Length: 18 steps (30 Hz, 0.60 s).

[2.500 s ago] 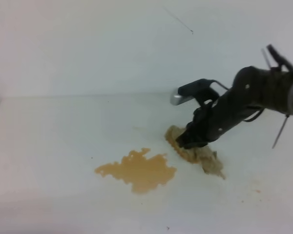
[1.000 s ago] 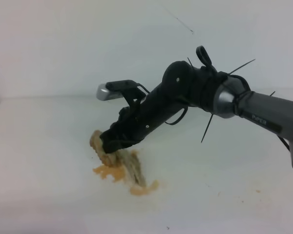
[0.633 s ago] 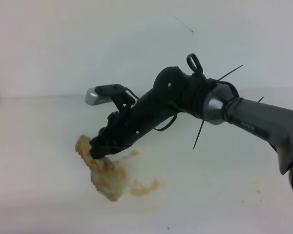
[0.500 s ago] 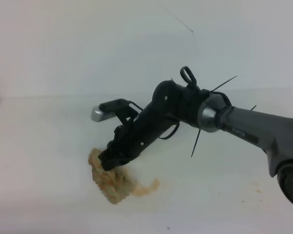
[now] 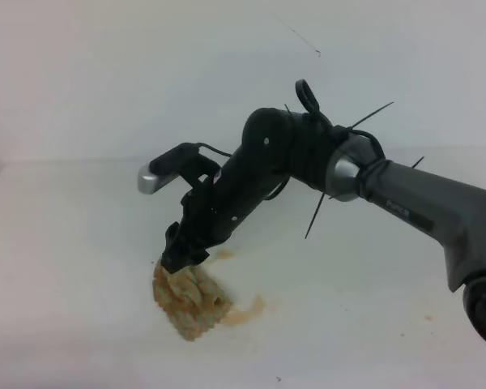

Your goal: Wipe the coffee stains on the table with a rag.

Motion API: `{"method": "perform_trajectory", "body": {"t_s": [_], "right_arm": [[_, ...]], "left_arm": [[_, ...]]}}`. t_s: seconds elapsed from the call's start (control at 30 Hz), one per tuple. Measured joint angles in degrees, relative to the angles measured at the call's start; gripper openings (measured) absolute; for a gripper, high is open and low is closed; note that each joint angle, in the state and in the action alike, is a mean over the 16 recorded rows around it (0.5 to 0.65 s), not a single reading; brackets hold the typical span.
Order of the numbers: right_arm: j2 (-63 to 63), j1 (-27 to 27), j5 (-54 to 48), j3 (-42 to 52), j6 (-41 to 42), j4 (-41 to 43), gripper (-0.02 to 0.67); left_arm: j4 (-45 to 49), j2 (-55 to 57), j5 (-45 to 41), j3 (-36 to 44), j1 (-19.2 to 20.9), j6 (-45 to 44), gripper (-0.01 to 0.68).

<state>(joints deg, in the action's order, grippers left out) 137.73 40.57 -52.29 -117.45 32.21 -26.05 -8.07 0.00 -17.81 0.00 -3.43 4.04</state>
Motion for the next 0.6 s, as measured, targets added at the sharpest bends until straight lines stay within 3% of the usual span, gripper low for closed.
{"method": "perform_trajectory", "body": {"t_s": [0.37, 0.6], "right_arm": [[1.56, 5.18, -0.91, -3.24, -1.46, 15.72, 0.362], [3.77, 5.88, -0.09, -3.4, -3.75, 18.25, 0.344]], "left_arm": [[0.0, 0.0, 0.0, 0.0, 0.0, 0.0, -0.002], [0.0, 0.0, 0.0, 0.0, 0.0, 0.0, -0.002]]}}
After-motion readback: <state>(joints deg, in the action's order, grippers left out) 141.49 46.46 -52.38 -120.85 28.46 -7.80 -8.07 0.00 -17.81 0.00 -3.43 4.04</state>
